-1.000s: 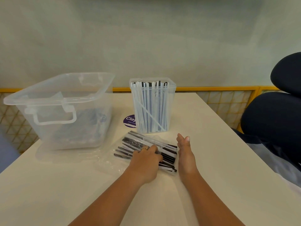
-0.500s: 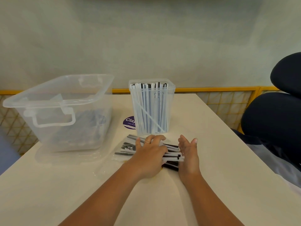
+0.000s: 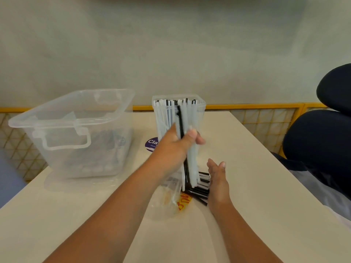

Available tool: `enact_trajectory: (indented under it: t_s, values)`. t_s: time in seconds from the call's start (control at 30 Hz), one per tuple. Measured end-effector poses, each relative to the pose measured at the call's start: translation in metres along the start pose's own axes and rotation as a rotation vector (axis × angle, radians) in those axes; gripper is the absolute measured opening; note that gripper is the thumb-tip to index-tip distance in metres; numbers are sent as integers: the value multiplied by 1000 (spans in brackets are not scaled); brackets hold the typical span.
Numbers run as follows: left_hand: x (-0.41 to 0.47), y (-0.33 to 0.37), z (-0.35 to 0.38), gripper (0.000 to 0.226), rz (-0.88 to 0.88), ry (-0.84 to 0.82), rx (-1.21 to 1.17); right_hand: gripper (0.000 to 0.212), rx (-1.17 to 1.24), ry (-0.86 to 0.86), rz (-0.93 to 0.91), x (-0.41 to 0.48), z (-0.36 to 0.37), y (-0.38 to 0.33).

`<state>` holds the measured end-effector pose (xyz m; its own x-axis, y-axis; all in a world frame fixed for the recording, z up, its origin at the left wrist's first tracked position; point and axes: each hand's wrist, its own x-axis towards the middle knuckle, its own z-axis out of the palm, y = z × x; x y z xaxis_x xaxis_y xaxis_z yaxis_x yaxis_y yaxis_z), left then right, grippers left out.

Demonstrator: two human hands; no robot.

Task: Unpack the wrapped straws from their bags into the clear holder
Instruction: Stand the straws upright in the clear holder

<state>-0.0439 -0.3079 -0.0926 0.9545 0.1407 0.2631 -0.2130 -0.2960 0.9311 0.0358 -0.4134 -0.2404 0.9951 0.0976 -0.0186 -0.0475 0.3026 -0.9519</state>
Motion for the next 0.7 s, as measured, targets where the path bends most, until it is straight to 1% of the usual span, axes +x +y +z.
enact_trajectory:
  t_s: [0.07, 0.13, 0.23, 0.3, 0.4, 0.53, 0.63, 0.7]
  values:
    - [2, 12, -10, 14, -11, 87, -178, 59, -34, 0, -10, 2, 1, 1]
    - [3, 20, -21, 11, 38, 143, -258, 59, -73, -8, -17, 5, 2, 2]
    - [4, 27, -37, 19, 115, 216, -295, 58, -109, -8, -30, 8, 6, 2]
    - [3, 22, -46, 24, 126, 232, -309, 58, -128, -4, -33, 11, 9, 2]
    - [0, 3, -52, 25, 56, 220, -272, 58, -155, -20, -20, 16, 12, 1]
    - [-6, -33, -46, 24, -107, 178, -238, 60, -176, -45, -16, 23, 16, -3]
    - [-8, -57, -40, 24, -173, 121, -72, 60, -206, -65, -22, 29, 20, -3]
    - [-8, -67, -36, 24, -209, 111, -26, 60, -214, -67, -30, 32, 23, -2]
